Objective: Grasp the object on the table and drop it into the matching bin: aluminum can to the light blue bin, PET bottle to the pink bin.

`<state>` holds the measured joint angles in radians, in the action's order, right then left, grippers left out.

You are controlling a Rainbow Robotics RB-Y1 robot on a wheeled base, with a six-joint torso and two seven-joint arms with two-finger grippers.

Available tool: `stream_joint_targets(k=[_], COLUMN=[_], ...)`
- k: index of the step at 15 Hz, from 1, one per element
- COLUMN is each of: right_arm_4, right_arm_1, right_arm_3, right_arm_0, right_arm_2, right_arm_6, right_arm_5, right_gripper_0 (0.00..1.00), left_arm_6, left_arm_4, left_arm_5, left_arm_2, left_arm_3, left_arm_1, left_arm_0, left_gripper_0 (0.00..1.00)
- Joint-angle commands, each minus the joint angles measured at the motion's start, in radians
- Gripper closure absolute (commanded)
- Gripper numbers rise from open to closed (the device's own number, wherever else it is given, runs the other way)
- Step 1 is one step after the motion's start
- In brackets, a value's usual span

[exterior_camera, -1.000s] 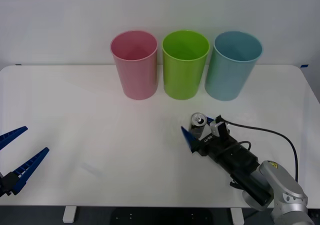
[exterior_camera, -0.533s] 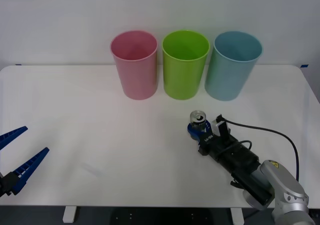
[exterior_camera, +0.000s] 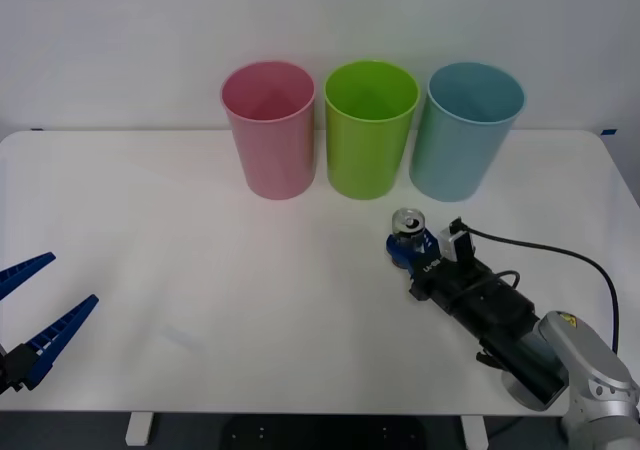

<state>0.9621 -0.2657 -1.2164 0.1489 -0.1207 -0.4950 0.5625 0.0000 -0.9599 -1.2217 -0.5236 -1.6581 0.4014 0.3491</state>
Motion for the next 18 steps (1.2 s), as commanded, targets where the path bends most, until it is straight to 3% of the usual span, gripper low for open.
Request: stream_joint_targets(k=[1, 11, 18], right_arm_4=[-0.031, -0.029, 0.090], right_arm_1=[-0.035, -0.148, -0.208], right_arm_3=[-0.040, -0.361, -0.517], right_arm_0=[0.000, -0.103, -0.083], right_arm_2=[0.003, 0.142, 0.247], right_arm_6=[0.058, 0.451, 0.742], right_arm_5=[0.007, 0.030, 0.031], right_gripper_0=[1.00, 1.00, 1.00], left_arm_6=[0.000, 0.000, 0.000], left_arm_4=[0.000, 0.000, 0.000], left_arm_5=[0.000, 0.000, 0.000], left_arm_2=[0.000, 0.000, 0.000], left_arm_3=[0.000, 0.000, 0.000], left_arm_1=[0.000, 0.000, 0.000], left_arm_0=[0.000, 0.000, 0.000], left_gripper_0=[0.00, 0.00, 0.00])
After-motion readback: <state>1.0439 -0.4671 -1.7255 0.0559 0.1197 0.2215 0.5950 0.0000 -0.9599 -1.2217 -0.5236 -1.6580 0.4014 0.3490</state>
